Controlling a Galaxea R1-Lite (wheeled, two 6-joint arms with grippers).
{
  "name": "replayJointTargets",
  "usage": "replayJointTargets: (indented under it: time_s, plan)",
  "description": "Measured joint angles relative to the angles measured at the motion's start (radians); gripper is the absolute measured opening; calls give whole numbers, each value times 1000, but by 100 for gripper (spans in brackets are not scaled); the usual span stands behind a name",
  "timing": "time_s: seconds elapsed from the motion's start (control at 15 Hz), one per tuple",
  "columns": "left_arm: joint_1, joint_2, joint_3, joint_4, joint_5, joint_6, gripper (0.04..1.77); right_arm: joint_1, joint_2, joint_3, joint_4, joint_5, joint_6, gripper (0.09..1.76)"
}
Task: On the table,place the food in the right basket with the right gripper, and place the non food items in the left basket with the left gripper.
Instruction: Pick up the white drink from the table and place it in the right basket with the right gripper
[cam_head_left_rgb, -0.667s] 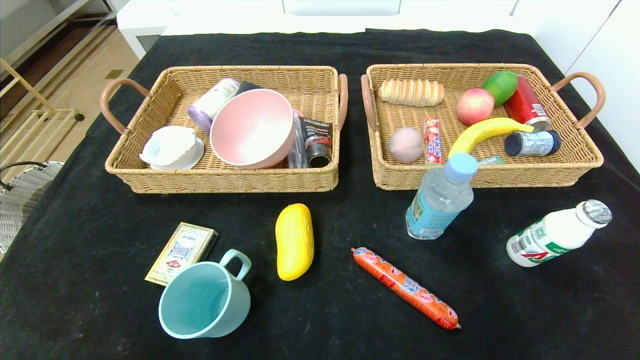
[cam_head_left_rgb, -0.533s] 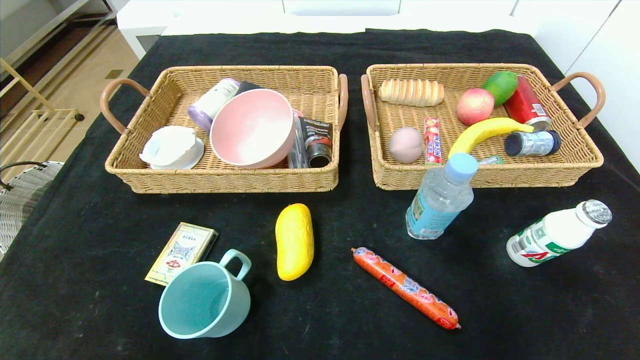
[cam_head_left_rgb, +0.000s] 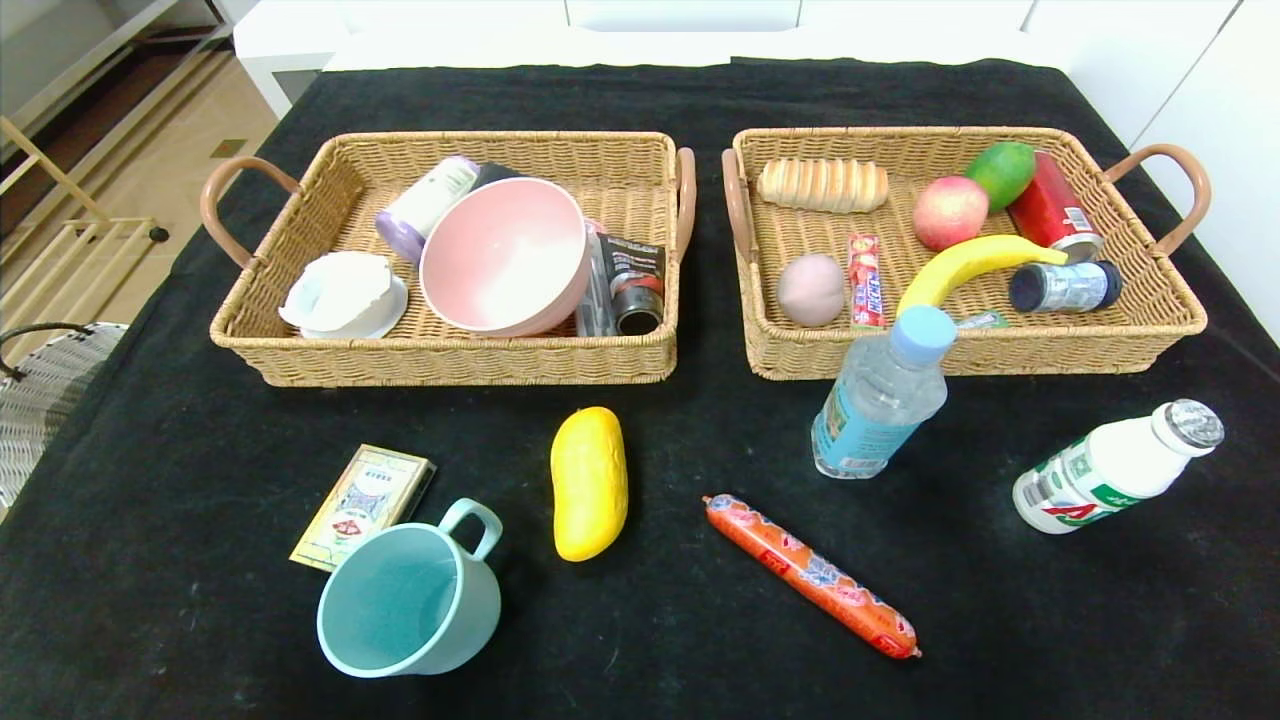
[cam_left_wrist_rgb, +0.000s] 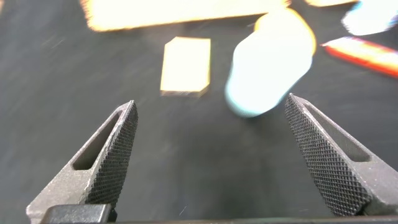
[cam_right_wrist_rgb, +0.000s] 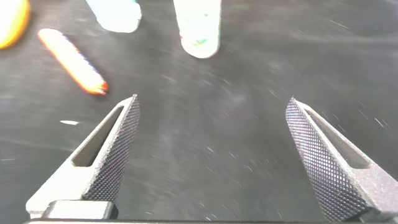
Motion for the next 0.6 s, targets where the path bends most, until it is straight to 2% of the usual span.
replayJointTargets:
  time_s: [0.27,0.4,0.6]
  plan:
    - [-1,4,-3,0,-2,0,172,0,5,-3,-1,3,0,171]
    - [-79,103,-89,0,-29,7,172,28,115,-86,-29,42,0,171]
    - [-259,241,-191,-1,-34,10,172,158,235,-167,-37,36,4,171]
